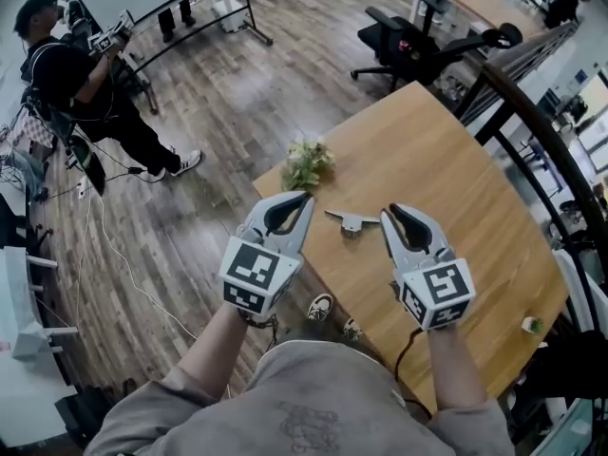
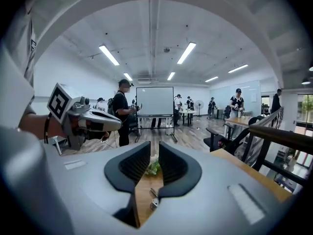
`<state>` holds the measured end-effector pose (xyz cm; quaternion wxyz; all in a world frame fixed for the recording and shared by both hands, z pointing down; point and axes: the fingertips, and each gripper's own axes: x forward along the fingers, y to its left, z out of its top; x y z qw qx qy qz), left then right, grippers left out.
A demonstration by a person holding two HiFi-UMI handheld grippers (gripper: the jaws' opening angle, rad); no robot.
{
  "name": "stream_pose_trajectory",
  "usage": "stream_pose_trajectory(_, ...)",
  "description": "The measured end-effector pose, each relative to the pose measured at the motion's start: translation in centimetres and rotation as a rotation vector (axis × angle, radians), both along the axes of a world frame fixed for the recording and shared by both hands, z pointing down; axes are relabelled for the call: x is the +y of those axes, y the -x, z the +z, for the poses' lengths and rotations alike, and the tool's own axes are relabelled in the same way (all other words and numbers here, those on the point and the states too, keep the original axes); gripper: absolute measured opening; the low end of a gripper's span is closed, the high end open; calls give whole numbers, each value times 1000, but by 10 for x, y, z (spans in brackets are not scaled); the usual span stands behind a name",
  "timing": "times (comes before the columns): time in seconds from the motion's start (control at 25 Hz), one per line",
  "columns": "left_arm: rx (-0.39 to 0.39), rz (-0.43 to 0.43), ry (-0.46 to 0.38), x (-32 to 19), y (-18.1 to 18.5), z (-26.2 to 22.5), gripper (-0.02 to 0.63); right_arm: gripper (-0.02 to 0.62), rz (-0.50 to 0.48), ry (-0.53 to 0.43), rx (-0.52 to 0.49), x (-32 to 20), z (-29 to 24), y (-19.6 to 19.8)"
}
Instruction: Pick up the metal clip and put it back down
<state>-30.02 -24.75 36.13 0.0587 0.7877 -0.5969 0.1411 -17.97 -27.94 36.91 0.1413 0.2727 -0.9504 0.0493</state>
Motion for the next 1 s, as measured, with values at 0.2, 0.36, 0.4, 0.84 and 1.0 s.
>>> stream_pose_trajectory(0.2, -26, 65, -84, 11, -25, -37, 0, 55, 67, -57, -109, 25, -47, -26)
stream_pose_trajectory(0.36, -9, 111, -108, 17, -42, -49, 0, 44, 134, -76, -151, 36, -66, -49)
stream_pose_trajectory(0.4, -7, 120, -114, 19, -46, -51, 0, 40, 150, -82, -148, 38, -68, -54)
stream_pose_trajectory(0.84, -20, 204, -100, 38, -81, -47, 0, 11, 244, -55, -138, 67, -64, -96)
stream_pose_trajectory(1.0, -18, 219, -92, 42, -89, -44, 1, 11, 249, -43, -131, 73, -59, -103)
